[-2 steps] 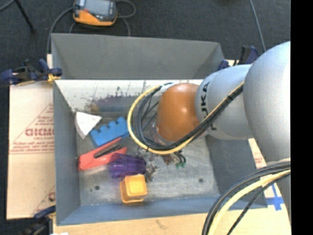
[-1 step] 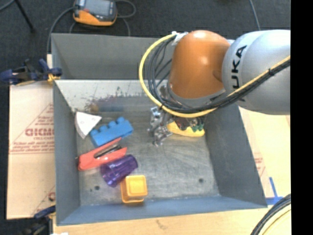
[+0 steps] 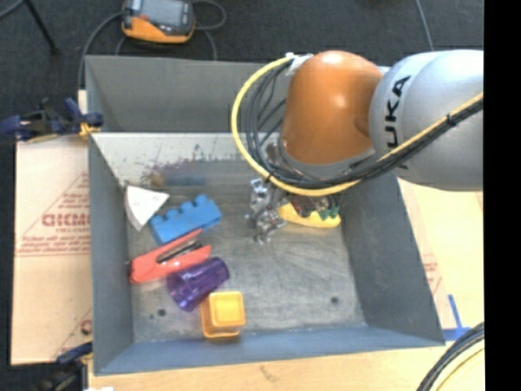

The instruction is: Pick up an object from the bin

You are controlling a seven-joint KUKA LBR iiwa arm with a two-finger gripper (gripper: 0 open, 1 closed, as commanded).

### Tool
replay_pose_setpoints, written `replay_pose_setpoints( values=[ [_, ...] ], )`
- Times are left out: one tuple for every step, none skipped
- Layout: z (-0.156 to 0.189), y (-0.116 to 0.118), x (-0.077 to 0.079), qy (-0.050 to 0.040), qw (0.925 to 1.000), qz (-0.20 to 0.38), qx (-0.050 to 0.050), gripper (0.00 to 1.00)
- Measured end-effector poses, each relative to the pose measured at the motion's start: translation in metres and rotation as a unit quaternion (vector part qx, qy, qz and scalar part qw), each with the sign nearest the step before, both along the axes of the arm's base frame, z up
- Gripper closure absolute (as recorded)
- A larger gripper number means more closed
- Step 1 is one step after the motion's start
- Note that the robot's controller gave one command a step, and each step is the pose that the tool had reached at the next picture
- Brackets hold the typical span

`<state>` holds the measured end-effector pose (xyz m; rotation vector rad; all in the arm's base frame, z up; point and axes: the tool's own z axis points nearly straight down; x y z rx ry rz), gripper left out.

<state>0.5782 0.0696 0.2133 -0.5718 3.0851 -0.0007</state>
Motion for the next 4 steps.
replay_pose_setpoints(
  values=[
    [-0.025,0.003,0.003,-0.0013,0.9998,-0.02,0.001,1.0],
    [-0.034,0.003,0.003,-0.0013,0.9997,-0.025,0.001,1.0],
    [-0.004,0.015,0.048,0.0024,0.9982,0.06,-0.001,1.0],
    [-0.037,0.001,-0.021,0.0037,0.99,-0.141,0.0,0.0]
  ],
)
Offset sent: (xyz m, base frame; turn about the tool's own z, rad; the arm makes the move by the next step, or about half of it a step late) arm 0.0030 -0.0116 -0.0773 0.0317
